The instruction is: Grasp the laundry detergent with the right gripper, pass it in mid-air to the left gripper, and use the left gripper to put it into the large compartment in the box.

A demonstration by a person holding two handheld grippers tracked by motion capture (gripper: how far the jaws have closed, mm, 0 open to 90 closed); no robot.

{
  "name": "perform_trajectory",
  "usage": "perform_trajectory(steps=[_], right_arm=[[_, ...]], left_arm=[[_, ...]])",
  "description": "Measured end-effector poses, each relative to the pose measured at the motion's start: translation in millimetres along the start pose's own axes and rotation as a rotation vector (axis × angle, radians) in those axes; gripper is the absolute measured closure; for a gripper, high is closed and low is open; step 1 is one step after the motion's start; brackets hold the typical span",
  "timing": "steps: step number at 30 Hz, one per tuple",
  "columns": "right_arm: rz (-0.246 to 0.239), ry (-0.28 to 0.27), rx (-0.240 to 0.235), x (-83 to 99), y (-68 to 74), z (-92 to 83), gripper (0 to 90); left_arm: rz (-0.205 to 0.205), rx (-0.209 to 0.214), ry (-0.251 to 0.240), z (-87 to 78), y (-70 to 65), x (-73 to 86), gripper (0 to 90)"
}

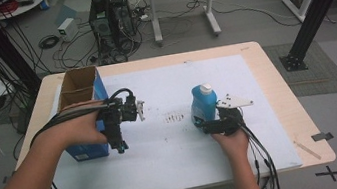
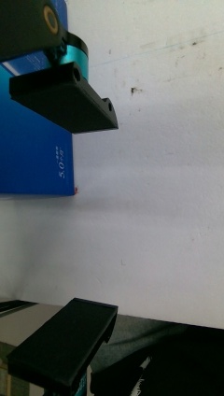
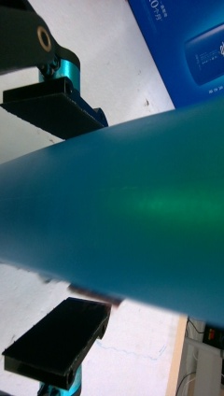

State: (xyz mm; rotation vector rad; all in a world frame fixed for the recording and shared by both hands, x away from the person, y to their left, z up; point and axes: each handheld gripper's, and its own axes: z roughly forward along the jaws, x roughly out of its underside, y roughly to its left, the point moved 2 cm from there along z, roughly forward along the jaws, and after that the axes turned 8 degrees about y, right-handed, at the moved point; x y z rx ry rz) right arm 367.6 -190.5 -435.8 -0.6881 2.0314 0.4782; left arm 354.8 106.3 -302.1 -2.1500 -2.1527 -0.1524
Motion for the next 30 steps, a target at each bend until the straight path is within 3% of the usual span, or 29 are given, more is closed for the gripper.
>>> perform_trajectory(steps=[7,12,16,21,30], right_arm=[[-0.027,0.012,0.036,-0.6,3.2,4.0,12.6],[-0.016,0.026,0.071,0.3,6.2,5.6,12.7],[-0.002,-0.009,0.083,-0.2,6.8,8.6,12.8],[0.000,0.011,0.084,1.5,8.0,9.0,12.8],[0.011,-0.013,0.091,2.6,8.4,8.5,17.6]], left_arm=[[-0.009,-0.001,-0.005,0.5,-0.8,-0.1,10.4],[-0.012,0.004,-0.008,0.2,-1.4,-0.4,10.4],[-0.004,-0.001,0.008,0.4,-0.6,-0.2,10.4],[-0.009,0.001,-0.004,1.3,0.0,-0.5,10.4],[-0.006,0.004,0.004,2.5,0.5,-2.2,10.4]])
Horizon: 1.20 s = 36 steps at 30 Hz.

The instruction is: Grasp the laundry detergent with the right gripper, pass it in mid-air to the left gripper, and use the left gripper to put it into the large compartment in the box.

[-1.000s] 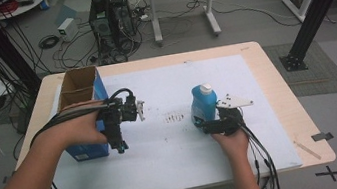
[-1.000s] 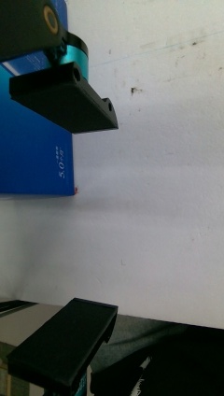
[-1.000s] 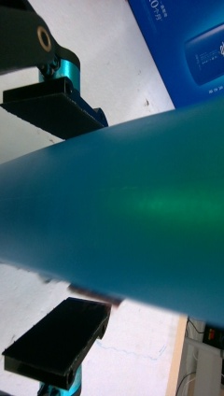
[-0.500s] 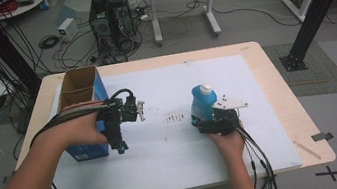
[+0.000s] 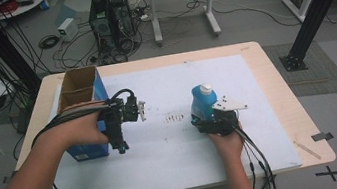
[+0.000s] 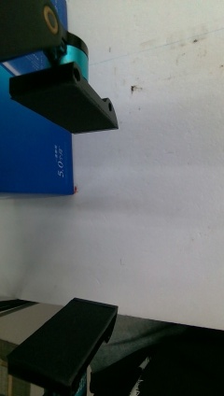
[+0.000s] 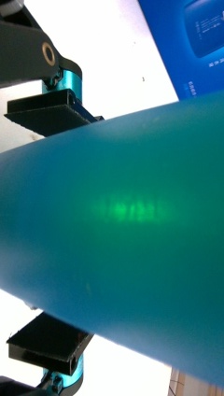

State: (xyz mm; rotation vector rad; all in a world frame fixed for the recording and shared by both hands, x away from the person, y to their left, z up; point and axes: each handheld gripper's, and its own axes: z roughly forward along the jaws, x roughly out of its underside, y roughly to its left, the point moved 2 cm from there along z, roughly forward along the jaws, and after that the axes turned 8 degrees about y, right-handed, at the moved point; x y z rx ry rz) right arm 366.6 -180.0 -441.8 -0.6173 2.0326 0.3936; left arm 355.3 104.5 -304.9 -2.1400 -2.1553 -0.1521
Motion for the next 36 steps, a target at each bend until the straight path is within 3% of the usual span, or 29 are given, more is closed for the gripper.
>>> perform_trajectory(steps=[3,6,9,14,24,36], right_arm=[[0.015,-0.001,0.003,-0.1,0.7,0.0,17.6],[-0.012,-0.005,0.008,0.3,-0.7,0.9,22.2],[0.019,0.004,0.001,1.0,1.6,-0.6,23.2],[0.004,-0.009,0.015,0.5,-1.6,-0.7,24.5],[0.008,0.003,0.009,1.4,-1.4,0.0,28.2],[0.005,-0.015,0.014,1.4,-1.5,1.0,33.5]], left_arm=[[-0.002,0.000,0.000,0.3,0.5,-0.1,10.4],[-0.002,-0.001,0.002,0.3,1.1,-0.9,10.4],[0.001,0.002,0.002,0.4,1.1,-2.1,10.4],[0.004,0.002,0.002,0.8,1.4,-3.3,10.4],[-0.023,0.001,0.006,1.6,1.9,-0.1,10.4],[-0.007,0.010,0.018,3.9,2.5,-3.4,10.4]])
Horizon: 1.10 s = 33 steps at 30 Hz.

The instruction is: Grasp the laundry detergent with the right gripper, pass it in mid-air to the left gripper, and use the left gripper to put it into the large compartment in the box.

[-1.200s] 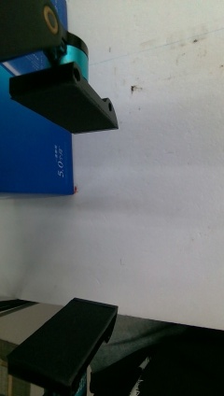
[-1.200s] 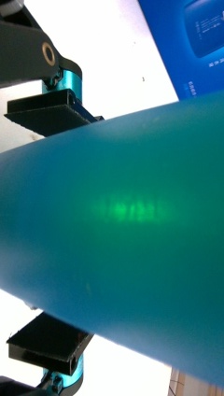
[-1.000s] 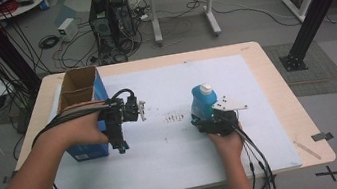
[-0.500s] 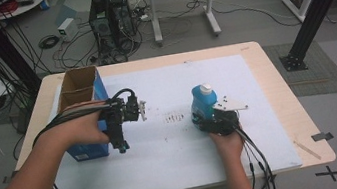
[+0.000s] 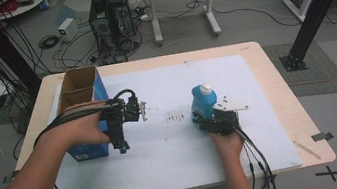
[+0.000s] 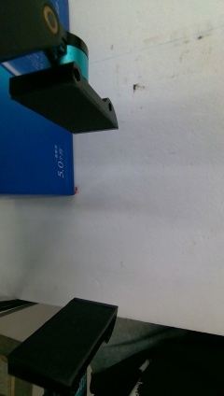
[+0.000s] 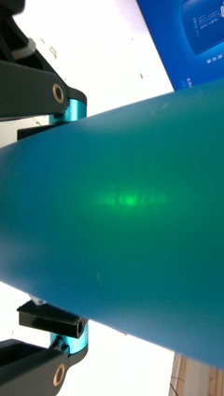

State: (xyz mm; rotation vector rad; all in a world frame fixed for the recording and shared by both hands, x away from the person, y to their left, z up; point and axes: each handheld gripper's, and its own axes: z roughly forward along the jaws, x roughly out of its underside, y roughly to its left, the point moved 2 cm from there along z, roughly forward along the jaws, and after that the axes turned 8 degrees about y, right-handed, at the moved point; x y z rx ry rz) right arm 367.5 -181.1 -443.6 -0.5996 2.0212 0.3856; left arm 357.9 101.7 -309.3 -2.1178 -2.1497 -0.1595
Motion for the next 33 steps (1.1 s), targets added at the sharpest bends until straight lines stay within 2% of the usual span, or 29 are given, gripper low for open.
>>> perform_trajectory(steps=[4,6,8,9,11,12,13,14,15,16,18,19,23,25,26,30,31,32,33], right_arm=[[0.019,0.003,0.008,0.1,1.6,-0.2,34.8],[-0.002,0.005,0.002,0.1,0.2,-0.3,35.8],[0.004,-0.006,0.005,0.1,1.0,0.1,36.9],[0.000,-0.003,0.003,0.1,0.7,0.0,37.6],[0.009,0.003,-0.006,0.2,2.0,-0.4,39.3],[0.013,-0.011,0.000,0.3,3.0,0.8,39.5],[0.011,-0.004,-0.004,0.4,3.3,0.2,39.7],[0.007,0.000,0.003,0.4,3.2,-0.2,40.3],[0.007,0.000,0.003,0.4,3.2,-0.2,40.3],[-0.008,-0.004,0.014,-0.1,3.3,-0.5,41.2],[-0.010,-0.004,0.013,0.0,3.2,-0.6,41.8],[0.009,-0.010,0.013,-0.1,4.9,-0.6,42.7],[0.012,-0.005,0.007,-0.3,3.8,-1.7,44.2],[-0.011,-0.006,0.002,-1.0,0.9,-2.1,44.5],[0.007,-0.004,-0.003,-1.3,1.0,-3.4,44.5],[0.000,-0.036,-0.017,-4.7,-0.2,-8.9,44.5],[-0.013,-0.032,-0.024,-8.6,-1.2,-12.6,44.5],[-0.030,-0.036,-0.019,-10.9,-2.5,-13.3,44.5],[-0.030,-0.036,-0.019,-10.9,-2.5,-13.3,44.5]], left_arm=[[0.000,-0.003,0.001,0.3,0.7,-1.2,10.4],[0.001,-0.006,0.005,-0.4,0.6,-1.9,10.4],[-0.001,0.007,0.000,-0.2,0.3,-2.3,10.4],[0.002,-0.006,0.003,-0.8,0.8,-2.5,10.4],[0.001,-0.004,0.002,-0.8,1.0,-2.6,10.4],[0.001,-0.004,0.003,-0.8,1.0,-2.8,10.4],[0.013,-0.010,0.003,-0.7,2.2,-3.1,10.4],[-0.002,-0.006,0.002,-0.3,1.6,-3.2,10.4],[-0.002,0.006,0.006,0.1,1.3,-3.2,10.4],[0.001,-0.004,0.007,-0.7,1.9,-3.3,10.4],[0.001,0.004,0.002,-0.5,1.6,-4.1,10.4],[0.004,0.002,0.003,-0.8,1.7,-4.7,10.4],[0.006,0.005,-0.001,-1.6,1.5,-6.4,10.4],[0.009,-0.005,-0.002,-3.0,1.8,-7.2,10.4],[0.016,-0.016,0.006,-4.5,2.2,-7.7,10.4],[0.009,0.002,0.007,-5.4,2.3,-8.2,10.4],[0.000,-0.007,0.004,-6.5,2.8,-8.3,10.4],[0.010,-0.011,0.007,-8.7,4.0,-8.5,10.4],[0.005,-0.012,0.003,-10.0,4.0,-8.6,10.4]])
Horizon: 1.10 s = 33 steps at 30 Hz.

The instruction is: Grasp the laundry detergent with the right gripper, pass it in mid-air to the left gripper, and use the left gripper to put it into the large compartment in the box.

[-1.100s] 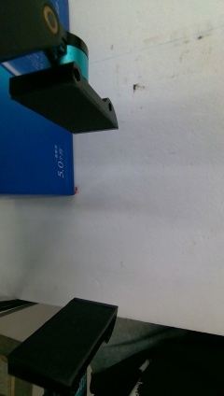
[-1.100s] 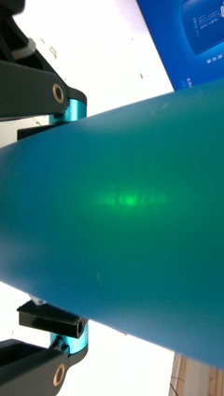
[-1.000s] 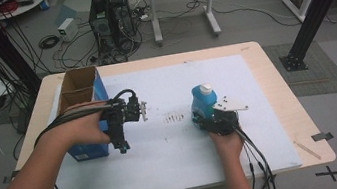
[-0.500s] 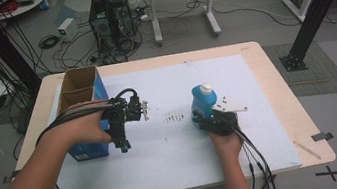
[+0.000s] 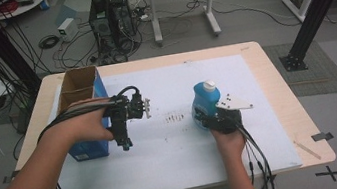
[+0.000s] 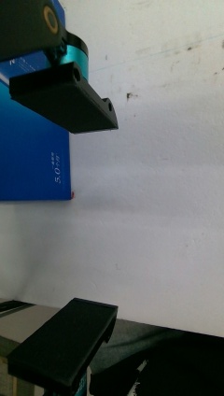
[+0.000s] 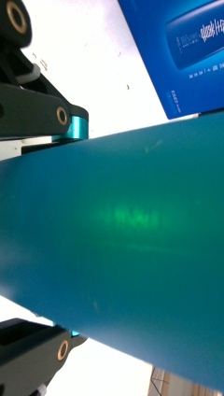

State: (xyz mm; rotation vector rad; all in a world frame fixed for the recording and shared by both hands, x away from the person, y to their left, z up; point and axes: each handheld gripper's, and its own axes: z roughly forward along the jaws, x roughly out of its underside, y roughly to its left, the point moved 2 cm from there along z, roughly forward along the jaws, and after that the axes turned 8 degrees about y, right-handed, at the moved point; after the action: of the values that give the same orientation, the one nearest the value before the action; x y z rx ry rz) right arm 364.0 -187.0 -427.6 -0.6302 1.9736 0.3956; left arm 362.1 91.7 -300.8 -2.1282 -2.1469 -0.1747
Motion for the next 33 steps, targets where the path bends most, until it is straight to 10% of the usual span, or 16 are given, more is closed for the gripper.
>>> perform_trajectory(steps=[18,33], right_arm=[[-0.060,0.059,-0.256,-17.5,3.2,-25.5,44.3],[-0.261,0.072,-0.482,-22.0,23.0,-18.4,44.3]], left_arm=[[0.002,-0.015,0.004,-17.7,3.0,-7.3,10.4],[0.018,-0.005,0.006,-20.1,5.3,-20.7,10.4]])
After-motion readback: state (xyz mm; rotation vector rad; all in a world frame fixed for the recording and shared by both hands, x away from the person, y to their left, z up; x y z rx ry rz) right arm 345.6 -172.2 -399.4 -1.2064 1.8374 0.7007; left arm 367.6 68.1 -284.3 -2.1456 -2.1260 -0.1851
